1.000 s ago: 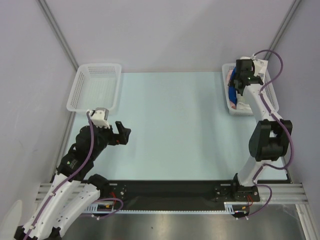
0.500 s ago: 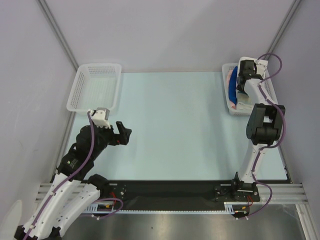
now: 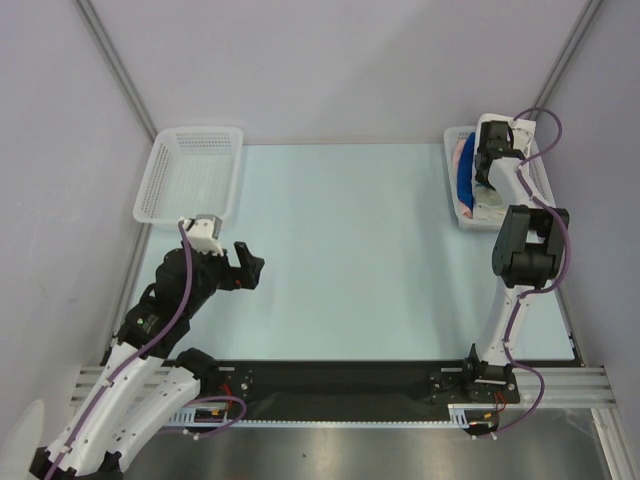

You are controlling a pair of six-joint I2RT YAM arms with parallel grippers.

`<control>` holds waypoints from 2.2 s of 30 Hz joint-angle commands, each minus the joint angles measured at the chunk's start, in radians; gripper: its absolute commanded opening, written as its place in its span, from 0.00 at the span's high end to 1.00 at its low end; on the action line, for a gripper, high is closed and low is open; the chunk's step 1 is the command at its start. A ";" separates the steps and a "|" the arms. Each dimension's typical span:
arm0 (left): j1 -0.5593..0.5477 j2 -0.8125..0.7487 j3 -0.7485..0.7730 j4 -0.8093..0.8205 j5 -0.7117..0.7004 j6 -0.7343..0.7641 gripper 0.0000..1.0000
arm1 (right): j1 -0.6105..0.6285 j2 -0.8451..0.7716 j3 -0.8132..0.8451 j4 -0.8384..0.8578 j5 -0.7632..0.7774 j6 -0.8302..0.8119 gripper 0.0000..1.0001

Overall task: Fold and stack the towels
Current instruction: Grab crumpled towel, then flatten out the crumpled towel

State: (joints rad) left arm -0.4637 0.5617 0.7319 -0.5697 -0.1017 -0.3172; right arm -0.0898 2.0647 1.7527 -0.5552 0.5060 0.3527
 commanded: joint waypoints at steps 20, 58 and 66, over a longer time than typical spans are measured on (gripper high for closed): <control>-0.001 0.004 0.001 0.024 -0.007 -0.008 0.00 | 0.275 -0.284 0.317 -0.069 0.159 -0.165 1.00; -0.147 0.391 -0.150 0.493 0.103 -0.376 0.01 | 0.719 -0.515 -0.337 0.120 -0.251 -0.018 1.00; -0.282 0.809 -0.010 0.735 0.045 -0.421 0.20 | 0.651 -0.465 -0.346 0.116 -0.296 0.011 1.00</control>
State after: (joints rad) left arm -0.7181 1.2922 0.6392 0.0002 -0.0235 -0.6937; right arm 0.5919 1.6028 1.3952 -0.4732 0.2363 0.3386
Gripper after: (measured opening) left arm 0.822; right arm 0.011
